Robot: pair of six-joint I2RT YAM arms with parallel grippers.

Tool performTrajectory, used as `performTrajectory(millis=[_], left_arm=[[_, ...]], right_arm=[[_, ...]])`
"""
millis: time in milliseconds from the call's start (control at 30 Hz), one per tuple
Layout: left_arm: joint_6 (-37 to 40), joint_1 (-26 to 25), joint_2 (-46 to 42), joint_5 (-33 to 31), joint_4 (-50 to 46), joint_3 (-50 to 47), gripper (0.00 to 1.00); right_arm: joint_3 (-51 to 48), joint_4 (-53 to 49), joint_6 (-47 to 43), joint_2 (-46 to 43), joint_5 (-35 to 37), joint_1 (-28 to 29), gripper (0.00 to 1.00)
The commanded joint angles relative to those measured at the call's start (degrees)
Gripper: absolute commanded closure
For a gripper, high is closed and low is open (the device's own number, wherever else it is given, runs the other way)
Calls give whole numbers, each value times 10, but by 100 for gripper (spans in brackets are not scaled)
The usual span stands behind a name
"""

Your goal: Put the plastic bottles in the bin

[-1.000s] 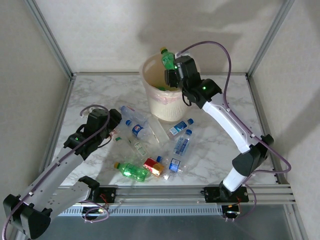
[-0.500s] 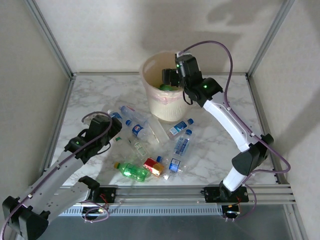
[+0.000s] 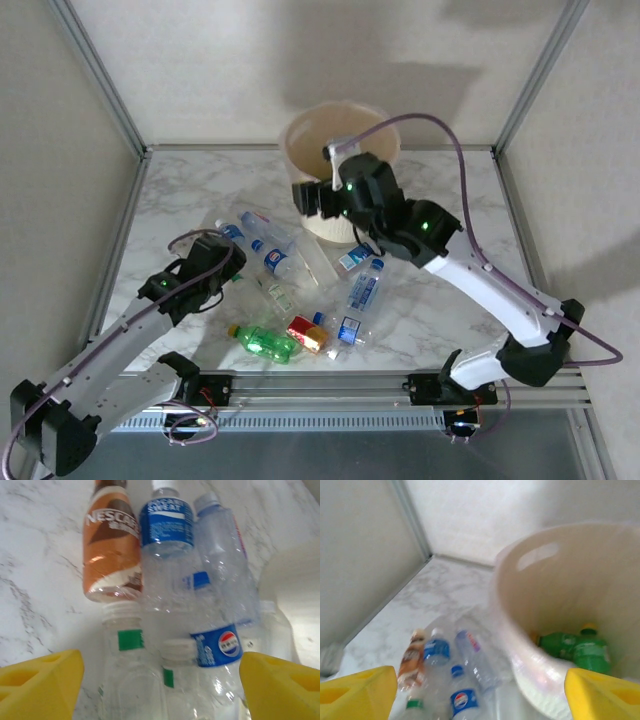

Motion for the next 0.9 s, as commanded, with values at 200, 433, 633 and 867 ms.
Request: performTrajectory(millis=[200,433,633,867], left_arm=[[44,135,89,13,83,-22,19],[71,180,179,50,147,-11,21],[82,181,234,56,174,3,18],[82,182,276,34,174,14,21]], right_arm=[[-193,24,118,-55,29,67,14],[-261,36,165,-71,26,78,15],[-277,49,175,-68,24,80,15],[-284,49,182,-71,24,81,16]])
